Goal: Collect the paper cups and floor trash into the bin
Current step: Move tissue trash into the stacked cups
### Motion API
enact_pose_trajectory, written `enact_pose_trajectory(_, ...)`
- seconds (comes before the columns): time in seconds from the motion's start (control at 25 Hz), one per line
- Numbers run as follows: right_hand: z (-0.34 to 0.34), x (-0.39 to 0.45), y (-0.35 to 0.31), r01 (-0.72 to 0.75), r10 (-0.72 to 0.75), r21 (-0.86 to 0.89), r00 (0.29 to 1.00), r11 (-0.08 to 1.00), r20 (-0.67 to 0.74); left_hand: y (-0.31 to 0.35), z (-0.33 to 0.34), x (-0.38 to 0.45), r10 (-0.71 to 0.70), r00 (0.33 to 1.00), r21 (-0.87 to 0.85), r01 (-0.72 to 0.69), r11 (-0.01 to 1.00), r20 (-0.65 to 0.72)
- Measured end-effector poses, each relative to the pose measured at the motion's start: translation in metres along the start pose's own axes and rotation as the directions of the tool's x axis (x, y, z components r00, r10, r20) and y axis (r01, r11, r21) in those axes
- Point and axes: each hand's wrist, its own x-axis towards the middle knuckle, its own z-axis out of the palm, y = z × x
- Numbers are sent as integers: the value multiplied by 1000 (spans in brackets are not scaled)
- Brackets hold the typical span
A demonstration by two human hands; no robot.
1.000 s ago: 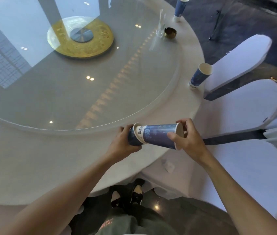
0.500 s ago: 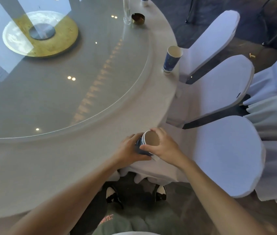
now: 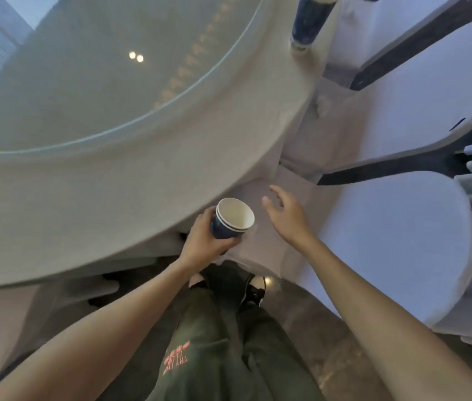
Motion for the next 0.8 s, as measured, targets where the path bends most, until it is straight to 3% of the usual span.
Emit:
enact_pose_trajectory(0.08, 21, 28, 40, -27, 38, -193, 998, 981, 52, -29, 21, 8, -72, 997, -10, 72, 997, 10)
enact_pose_trajectory(0.16, 46, 53, 72, 46, 34, -432, 984, 901, 176, -59, 39, 21, -113, 993, -39, 114, 993, 30)
enact_pose_trajectory(0.28, 96, 92, 112, 154, 61, -585, 941, 796, 332, -108, 63, 52, -150, 986, -44, 153, 987, 71)
enact_pose_trajectory(0.4, 149, 121, 149, 238, 56, -601, 902, 763, 428, -152, 81, 76, -159, 985, -42, 162, 986, 63)
enact_pose_trajectory(0.6, 207, 135, 193, 338, -98, -676, 925, 655, 368, -190, 97, 93, -179, 982, -60, 183, 981, 57)
enact_pose_trajectory(0.68, 205, 130, 201, 307, -91, -665, 936, 681, 339, -192, 100, 91, -180, 981, -37, 183, 982, 68)
enact_pose_trajectory(0.8, 174, 114, 191, 126, 43, -541, 957, 831, 288, -172, 96, 75, -175, 980, -21, 177, 984, 93)
